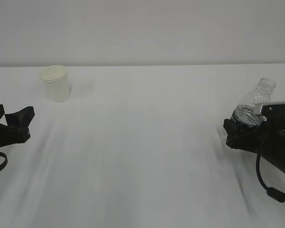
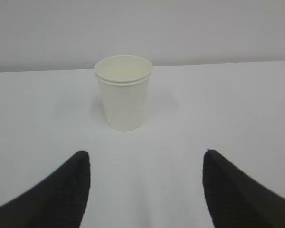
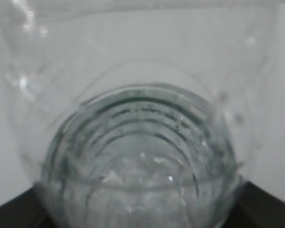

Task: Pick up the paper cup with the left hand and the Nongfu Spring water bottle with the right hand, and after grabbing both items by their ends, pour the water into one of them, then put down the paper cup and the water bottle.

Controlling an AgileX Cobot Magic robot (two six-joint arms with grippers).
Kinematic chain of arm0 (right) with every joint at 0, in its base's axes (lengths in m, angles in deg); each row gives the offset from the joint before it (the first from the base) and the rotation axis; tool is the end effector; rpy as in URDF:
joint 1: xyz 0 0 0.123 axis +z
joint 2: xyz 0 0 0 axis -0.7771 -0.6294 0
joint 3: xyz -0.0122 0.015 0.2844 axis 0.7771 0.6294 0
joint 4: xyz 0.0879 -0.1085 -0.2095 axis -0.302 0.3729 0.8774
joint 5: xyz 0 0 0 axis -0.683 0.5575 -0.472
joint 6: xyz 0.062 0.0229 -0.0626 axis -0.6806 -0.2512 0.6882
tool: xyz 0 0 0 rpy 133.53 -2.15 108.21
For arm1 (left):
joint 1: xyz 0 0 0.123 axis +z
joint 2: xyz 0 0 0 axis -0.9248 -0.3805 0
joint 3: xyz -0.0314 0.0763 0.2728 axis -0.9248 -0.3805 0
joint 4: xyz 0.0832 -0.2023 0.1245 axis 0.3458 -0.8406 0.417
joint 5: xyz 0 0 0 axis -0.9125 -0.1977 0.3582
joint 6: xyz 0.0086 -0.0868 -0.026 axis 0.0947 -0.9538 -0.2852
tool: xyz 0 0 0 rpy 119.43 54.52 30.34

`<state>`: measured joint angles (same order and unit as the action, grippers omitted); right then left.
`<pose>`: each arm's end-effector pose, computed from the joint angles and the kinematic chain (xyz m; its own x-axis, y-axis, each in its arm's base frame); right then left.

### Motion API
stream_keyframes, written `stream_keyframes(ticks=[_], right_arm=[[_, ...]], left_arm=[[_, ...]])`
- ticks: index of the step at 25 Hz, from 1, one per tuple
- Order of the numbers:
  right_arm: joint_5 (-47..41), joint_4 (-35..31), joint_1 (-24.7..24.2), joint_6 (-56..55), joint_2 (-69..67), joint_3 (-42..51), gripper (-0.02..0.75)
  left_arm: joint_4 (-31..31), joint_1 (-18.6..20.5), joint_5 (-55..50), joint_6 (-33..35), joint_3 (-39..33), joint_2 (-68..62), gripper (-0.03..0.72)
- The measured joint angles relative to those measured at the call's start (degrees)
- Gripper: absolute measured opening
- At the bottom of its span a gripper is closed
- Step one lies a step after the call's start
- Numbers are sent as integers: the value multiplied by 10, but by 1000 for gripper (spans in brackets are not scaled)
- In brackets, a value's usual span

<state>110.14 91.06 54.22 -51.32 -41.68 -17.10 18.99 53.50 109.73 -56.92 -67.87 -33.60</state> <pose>0.2970 0.0332 0.0683 -0.3501 -0.0173 -0.9366 -0.2234 0.9725 0.0656 0.2437 -0.0551 0.1386 -0.2074 -0.0357 -0.9776 0.1630 0.9841 -0.0705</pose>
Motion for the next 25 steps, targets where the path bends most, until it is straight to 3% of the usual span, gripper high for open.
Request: stream_keyframes(ticks=[25], right_arm=[[-7, -2, 0, 40, 15, 16, 458]], left_arm=[[0, 0, 0, 0, 0, 0, 538]])
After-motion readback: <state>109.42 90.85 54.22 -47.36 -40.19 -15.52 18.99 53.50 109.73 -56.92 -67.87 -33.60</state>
